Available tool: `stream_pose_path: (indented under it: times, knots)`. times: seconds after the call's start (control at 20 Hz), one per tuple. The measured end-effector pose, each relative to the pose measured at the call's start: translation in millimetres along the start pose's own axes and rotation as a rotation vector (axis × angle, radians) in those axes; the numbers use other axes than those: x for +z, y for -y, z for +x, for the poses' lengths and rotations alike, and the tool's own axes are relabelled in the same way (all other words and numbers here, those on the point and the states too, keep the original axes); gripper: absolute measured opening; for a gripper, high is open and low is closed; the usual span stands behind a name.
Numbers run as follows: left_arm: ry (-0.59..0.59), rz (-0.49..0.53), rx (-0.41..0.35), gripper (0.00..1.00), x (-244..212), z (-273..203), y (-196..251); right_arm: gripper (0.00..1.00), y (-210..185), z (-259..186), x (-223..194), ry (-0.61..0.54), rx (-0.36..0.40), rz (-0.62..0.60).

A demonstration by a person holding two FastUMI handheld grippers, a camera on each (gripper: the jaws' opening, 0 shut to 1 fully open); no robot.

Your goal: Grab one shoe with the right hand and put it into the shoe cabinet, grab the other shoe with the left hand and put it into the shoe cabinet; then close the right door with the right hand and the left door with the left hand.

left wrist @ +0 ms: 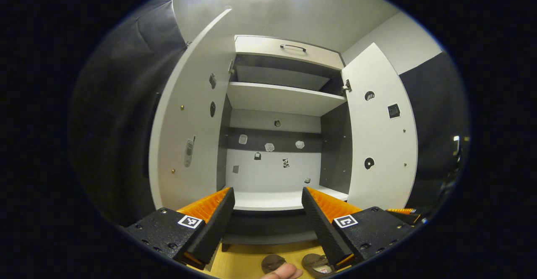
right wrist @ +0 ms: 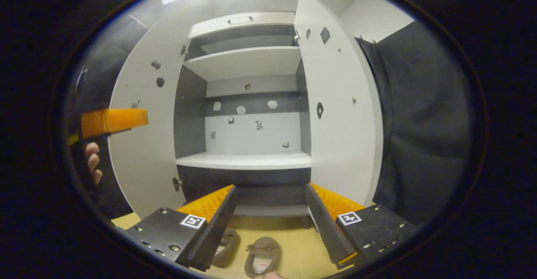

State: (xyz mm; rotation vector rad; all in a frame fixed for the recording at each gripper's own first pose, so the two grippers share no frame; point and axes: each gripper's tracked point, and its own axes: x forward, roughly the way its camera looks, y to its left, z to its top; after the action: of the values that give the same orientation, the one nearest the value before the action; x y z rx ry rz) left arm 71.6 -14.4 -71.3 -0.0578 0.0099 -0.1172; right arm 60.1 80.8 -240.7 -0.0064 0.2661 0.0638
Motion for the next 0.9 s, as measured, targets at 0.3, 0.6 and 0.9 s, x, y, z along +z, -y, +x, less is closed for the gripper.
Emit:
stream_pose_path:
  times: [0.3,0.6,0.9]
  knots:
    - [0.0,-0.031,-0.034,0.97,-20,22,-2,0.99,-33,6,-123,-0.225,0.05,-0.028]
    - [-0.022,0.002,-0.012,0.96,-37,46,-25,0.98,-49,5,-246,-0.501,0.068,-0.011]
    - [-0.003,0.011,0.024,0.98,-35,53,-32,0.68,-62,38,-278,-0.577,0.107,-0.009]
